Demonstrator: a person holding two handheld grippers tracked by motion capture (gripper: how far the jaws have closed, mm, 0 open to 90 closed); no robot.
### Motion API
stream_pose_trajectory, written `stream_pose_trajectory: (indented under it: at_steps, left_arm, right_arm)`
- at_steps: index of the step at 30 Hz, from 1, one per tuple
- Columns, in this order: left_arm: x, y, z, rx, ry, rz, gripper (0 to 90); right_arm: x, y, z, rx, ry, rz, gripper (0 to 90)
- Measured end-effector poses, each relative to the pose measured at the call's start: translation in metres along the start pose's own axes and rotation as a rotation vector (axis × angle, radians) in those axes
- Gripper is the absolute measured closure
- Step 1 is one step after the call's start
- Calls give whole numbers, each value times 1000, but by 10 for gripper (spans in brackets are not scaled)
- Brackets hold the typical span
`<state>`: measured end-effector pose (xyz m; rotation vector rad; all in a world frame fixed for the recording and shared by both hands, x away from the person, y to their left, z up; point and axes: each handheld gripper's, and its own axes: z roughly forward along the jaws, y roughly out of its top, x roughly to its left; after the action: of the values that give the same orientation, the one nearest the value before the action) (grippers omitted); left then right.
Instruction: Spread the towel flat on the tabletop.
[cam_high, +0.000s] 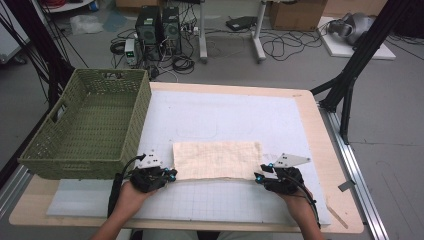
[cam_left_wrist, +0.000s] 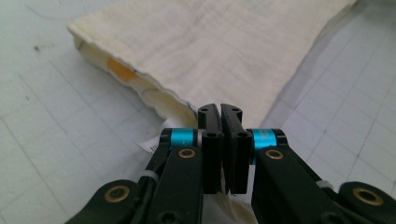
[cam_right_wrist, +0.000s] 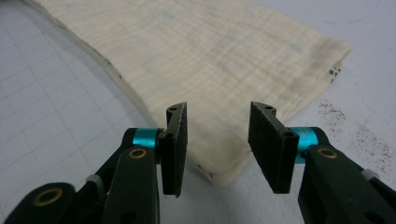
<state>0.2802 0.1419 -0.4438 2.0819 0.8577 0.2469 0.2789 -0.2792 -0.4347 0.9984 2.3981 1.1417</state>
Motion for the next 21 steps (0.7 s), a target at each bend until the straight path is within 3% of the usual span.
stream_pose_trajectory:
  at_steps: [3,4,5,8,9,11,13,14,16,21]
  left_arm:
    - [0,2,0,-4,16,-12,818]
    - [-1,3,0,-15,29,-12,737]
    - [-1,5,-1,-27,41,-13,704]
    - [-1,13,-1,-87,84,-8,654]
    - [-1,17,0,-109,91,-12,654]
    - [1,25,4,-117,102,17,648]
    - [6,32,11,-120,123,30,651]
    - [10,35,15,-121,133,23,673]
    - [17,37,24,-107,162,21,713]
    - [25,33,38,-10,229,33,758]
  right_arm:
    - [1,0,2,8,-7,-11,619]
    - [2,0,5,41,-11,-27,676]
    - [2,0,5,41,-11,-27,676]
    - [1,-1,7,77,-8,-33,717]
    - [1,-1,7,77,-8,-33,717]
    - [1,-1,5,85,-5,-25,714]
    - [0,0,0,59,-2,-13,702]
    - [-4,1,-7,-4,-3,12,687]
    - [-6,1,-11,-32,-17,30,677]
    - [-9,-2,-10,-26,-28,42,661]
